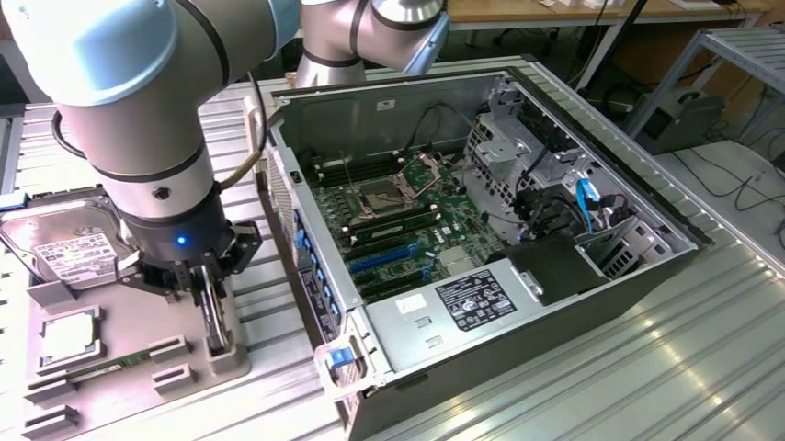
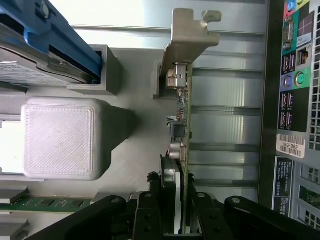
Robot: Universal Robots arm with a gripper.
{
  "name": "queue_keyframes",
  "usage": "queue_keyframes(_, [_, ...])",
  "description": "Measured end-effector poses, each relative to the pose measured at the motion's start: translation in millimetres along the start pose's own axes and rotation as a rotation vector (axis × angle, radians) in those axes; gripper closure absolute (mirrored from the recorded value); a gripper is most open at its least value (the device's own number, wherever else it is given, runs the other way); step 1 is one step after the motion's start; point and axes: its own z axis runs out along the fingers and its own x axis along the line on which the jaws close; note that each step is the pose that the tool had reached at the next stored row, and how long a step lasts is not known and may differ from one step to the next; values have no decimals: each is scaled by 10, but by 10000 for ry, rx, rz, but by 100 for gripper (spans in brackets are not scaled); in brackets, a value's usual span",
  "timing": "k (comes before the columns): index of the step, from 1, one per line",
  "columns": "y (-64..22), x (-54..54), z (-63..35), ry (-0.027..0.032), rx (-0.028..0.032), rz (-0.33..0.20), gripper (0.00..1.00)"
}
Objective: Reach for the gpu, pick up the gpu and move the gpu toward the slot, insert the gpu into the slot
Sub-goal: 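Pick up the gpu and move the gpu toward the slot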
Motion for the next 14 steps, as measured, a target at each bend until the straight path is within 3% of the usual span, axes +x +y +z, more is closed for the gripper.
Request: queue_keyframes(14, [8, -7, -384, 0, 0, 0, 72])
